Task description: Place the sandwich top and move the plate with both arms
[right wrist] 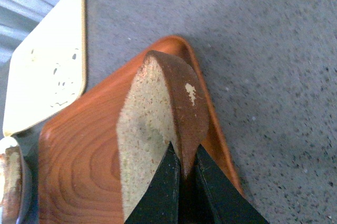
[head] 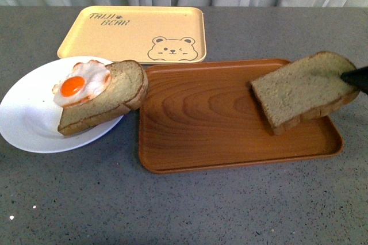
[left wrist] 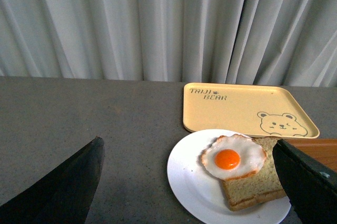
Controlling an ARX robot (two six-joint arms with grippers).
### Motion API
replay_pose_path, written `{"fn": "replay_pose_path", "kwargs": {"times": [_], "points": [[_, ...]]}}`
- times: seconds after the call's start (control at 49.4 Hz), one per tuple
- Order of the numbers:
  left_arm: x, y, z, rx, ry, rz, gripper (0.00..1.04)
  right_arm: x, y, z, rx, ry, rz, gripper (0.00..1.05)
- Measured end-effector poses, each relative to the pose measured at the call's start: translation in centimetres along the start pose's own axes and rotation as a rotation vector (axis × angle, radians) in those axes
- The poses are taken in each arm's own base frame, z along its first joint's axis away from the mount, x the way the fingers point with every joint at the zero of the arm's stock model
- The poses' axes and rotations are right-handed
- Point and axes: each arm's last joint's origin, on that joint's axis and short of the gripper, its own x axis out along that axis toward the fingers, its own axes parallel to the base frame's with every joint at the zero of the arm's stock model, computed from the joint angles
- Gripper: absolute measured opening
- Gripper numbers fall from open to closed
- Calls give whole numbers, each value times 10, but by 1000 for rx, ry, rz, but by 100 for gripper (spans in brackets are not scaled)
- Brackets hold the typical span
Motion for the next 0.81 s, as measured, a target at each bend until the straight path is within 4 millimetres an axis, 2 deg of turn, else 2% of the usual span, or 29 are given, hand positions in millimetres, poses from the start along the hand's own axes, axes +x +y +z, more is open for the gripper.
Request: {"fn": "replay_pose_path", "kwargs": {"times": [0.061,0.202,0.364,0.425,0.526,0.647,0.708,0.809], "points": [[0,0,0,0,0,0,96,-3,9,8,-20,-14,35,2],[0,0,0,0,0,0,96,3,57,37,-110,-92,197,2],[0,0,0,0,0,0,96,21,113,41,-153,-112,349,2],[0,0,0,0,0,0,96,34,138,33,-177,-87,402,2],[0,0,0,0,0,0,96,56,168,15,-198,-36,451,2],[0,0,0,0,0,0,96,86,213,-25,-237,56,505,2],[0,0,0,0,0,0,96,96,232,-42,-248,90,525,2],[0,0,0,0,0,0,96,106,249,-62,-247,127,534,2]]}}
